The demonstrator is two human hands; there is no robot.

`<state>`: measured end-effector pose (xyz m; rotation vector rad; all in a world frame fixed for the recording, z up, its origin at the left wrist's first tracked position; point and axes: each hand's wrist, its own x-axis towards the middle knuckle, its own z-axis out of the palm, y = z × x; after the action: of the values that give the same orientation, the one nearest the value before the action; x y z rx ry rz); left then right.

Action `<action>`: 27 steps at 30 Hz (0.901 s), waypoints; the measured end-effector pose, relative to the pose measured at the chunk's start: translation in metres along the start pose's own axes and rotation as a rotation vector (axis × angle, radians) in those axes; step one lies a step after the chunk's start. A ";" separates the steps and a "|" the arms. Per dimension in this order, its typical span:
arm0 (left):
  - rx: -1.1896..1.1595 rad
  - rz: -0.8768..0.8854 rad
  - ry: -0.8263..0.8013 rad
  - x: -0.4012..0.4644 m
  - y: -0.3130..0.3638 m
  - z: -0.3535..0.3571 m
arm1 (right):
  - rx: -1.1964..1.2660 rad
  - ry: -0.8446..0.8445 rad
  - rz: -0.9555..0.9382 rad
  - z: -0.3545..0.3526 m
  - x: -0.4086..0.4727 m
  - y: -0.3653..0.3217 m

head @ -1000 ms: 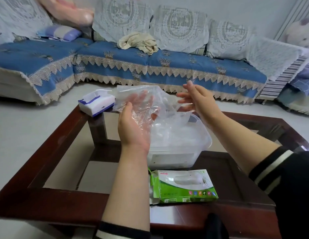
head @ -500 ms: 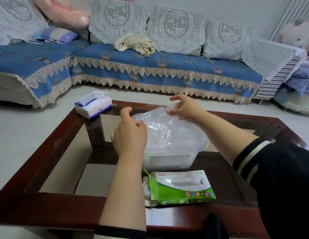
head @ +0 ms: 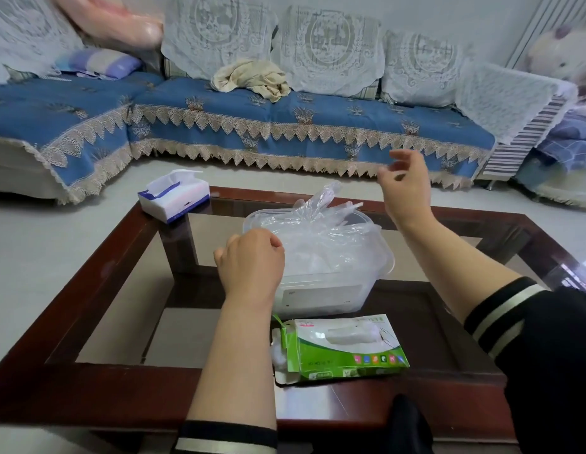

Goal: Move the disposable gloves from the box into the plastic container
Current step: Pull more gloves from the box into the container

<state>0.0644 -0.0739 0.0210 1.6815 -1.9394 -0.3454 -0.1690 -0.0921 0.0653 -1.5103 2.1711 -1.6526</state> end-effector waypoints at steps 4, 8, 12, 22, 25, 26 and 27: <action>0.013 -0.010 -0.050 0.000 -0.001 0.000 | -0.141 -0.297 -0.263 -0.004 -0.036 -0.025; 0.029 -0.015 -0.048 -0.002 0.003 -0.004 | 0.020 -0.231 -0.261 -0.016 -0.075 -0.036; -0.106 -0.057 0.017 -0.012 0.012 -0.008 | 0.128 -0.284 -0.120 -0.036 -0.110 -0.033; -0.508 0.173 -0.342 -0.063 0.014 0.003 | -0.445 -0.892 -0.012 -0.019 -0.168 0.029; -0.149 0.214 -0.664 -0.072 0.007 0.029 | -0.462 -0.879 -0.008 -0.015 -0.169 0.032; -0.050 0.221 -0.717 -0.074 0.005 0.035 | -0.455 -0.864 0.000 -0.015 -0.170 0.032; 0.026 0.225 -0.728 -0.076 0.004 0.039 | -0.465 -0.842 -0.010 -0.015 -0.172 0.031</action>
<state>0.0451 -0.0059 -0.0270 1.4379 -2.6205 -0.9475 -0.1062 0.0362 -0.0363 -1.8348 2.0577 -0.3332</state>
